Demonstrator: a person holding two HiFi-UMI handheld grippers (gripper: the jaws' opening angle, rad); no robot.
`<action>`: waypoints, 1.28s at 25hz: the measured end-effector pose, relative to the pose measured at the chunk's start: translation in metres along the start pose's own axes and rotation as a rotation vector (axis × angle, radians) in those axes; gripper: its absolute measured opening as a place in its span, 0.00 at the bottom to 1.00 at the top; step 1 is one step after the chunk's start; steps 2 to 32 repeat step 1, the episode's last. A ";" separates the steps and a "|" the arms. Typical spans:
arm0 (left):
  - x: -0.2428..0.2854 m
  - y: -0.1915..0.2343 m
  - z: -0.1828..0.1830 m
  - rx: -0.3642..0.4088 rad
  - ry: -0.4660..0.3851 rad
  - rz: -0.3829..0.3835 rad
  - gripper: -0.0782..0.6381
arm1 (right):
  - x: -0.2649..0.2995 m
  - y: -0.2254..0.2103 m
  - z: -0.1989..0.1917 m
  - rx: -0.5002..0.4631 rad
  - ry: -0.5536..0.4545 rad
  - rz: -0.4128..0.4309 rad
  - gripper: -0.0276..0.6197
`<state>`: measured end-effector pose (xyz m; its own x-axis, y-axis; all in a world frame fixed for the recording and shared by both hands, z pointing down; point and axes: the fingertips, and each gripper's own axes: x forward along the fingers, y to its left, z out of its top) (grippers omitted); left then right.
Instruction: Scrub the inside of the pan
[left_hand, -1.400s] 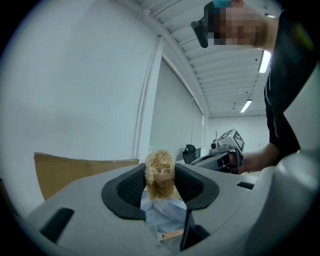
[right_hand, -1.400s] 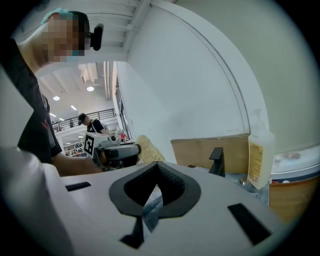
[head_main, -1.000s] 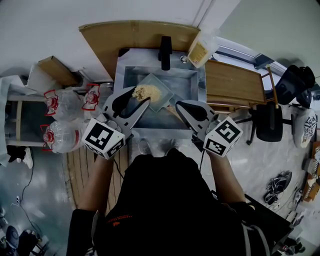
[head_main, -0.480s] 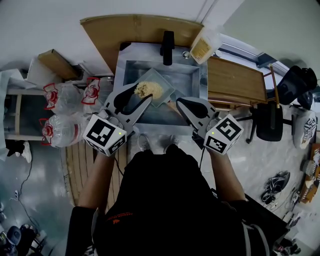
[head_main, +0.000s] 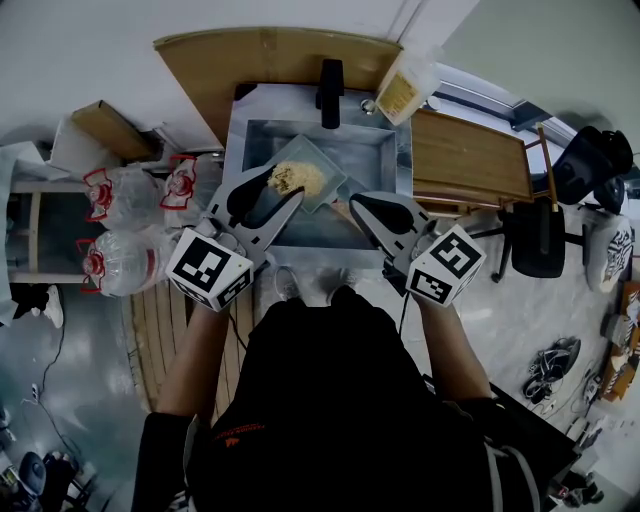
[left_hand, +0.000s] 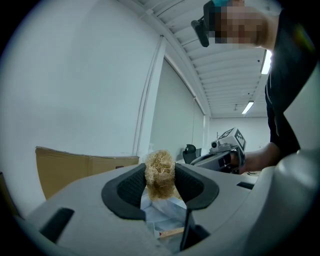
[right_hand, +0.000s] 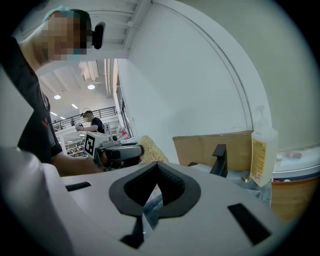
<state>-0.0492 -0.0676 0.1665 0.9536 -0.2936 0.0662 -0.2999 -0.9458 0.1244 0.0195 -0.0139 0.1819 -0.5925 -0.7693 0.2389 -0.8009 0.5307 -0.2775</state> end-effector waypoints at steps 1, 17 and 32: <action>0.000 0.000 -0.001 0.000 0.001 0.000 0.36 | 0.000 0.000 0.000 0.000 0.001 0.000 0.04; 0.000 0.000 -0.001 0.000 0.001 0.000 0.36 | 0.000 0.000 0.000 0.000 0.001 0.000 0.04; 0.000 0.000 -0.001 0.000 0.001 0.000 0.36 | 0.000 0.000 0.000 0.000 0.001 0.000 0.04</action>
